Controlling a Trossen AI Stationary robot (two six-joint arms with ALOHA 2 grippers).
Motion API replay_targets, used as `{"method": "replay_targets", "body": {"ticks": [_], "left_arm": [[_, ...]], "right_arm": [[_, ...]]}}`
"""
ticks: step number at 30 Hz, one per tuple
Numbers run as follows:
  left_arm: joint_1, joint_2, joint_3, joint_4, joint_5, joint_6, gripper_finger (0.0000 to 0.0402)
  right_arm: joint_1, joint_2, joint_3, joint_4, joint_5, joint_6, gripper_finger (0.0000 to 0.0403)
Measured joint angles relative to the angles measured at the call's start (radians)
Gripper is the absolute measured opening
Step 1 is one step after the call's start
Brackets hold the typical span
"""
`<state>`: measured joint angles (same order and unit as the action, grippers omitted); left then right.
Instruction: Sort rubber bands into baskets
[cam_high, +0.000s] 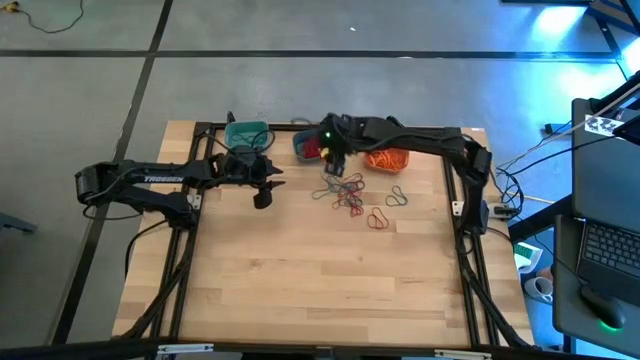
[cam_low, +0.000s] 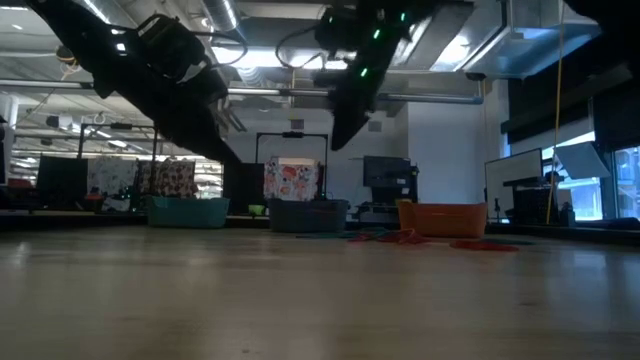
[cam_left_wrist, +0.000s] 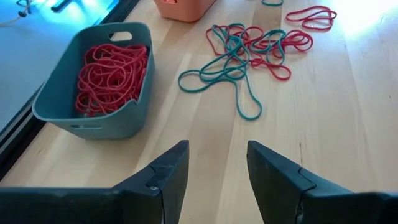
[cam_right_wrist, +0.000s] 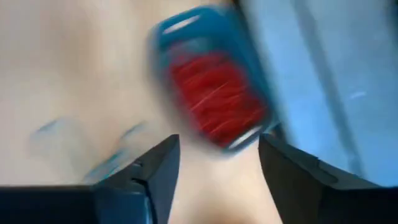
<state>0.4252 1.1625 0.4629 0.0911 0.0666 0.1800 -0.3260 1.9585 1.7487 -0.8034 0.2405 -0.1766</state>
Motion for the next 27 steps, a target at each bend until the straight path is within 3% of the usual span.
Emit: {"method": "replay_targets", "body": {"ticks": [4, 9, 20, 27], "left_arm": [[0.000, 0.000, 0.000, -0.004, 0.000, -0.002, 0.0159], [0.000, 0.000, 0.000, -0.004, 0.000, -0.010, 0.0159], [0.000, 0.000, 0.000, 0.002, 0.000, -0.010, 0.0159], [0.000, 0.000, 0.000, 0.003, 0.000, -0.016, 0.0159]], "right_arm": [[0.068, -0.024, 0.002, -0.204, -0.130, 0.086, 0.0233], [0.156, -0.025, -0.072, -0.290, -0.147, 0.151, 0.0229], [0.250, -0.025, -0.363, -0.111, -0.147, 0.353, 0.0191], [0.269, -0.026, -0.495, 0.058, -0.155, 0.351, 0.0163]]}}
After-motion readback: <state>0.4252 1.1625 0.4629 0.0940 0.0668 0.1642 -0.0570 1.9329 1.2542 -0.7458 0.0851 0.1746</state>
